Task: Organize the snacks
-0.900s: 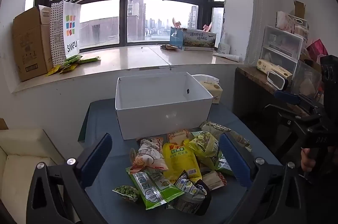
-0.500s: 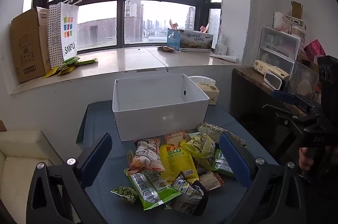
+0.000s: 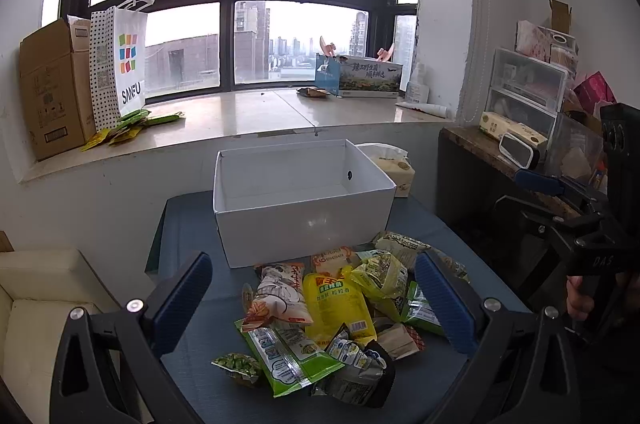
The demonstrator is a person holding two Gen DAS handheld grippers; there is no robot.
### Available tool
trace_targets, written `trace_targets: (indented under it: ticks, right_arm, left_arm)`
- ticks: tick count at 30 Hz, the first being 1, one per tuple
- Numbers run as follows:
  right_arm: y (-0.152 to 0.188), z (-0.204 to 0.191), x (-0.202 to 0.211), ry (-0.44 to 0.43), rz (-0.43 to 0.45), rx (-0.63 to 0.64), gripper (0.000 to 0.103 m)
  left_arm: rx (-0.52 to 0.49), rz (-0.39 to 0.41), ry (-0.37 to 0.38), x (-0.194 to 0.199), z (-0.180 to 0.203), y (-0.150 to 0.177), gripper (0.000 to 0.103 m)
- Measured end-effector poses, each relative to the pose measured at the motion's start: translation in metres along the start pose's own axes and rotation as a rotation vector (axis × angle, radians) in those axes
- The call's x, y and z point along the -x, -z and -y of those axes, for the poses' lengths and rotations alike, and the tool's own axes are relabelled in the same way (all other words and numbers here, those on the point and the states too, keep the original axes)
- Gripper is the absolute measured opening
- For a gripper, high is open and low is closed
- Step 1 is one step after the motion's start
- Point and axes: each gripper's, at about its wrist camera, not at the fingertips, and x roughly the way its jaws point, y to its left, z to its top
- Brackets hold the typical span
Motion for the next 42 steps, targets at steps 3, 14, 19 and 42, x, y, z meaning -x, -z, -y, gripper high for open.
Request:
trace_targets:
  ticks: [3, 14, 19, 42]
  right_arm:
    - [-0.0002, -0.0005, 0.0007, -0.001, 0.002, 0.000, 0.103]
    - [0.0004, -0.0014, 0.0012, -0.001, 0.005, 0.004, 0.103]
    - [0.0017, -0.0013, 0.0015, 0.000, 0.005, 0.003, 0.103]
    - [0.0005, -0.0001, 0.0034, 0.001, 0.002, 0.004, 0.103]
  left_arm:
    - [-0.001, -0.001, 0.001, -0.0003, 0.0006, 0.0001, 0.103]
    - [-0.007, -0.003, 0.000, -0.0006, 0.0023, 0.0000, 0.103]
    - [-0.010, -0.006, 0.001, -0.0007, 0.0029, 0.0003, 0.103]
    - [-0.018, -0.011, 0.001, 0.0003, 0.0035, -0.0004, 0.103]
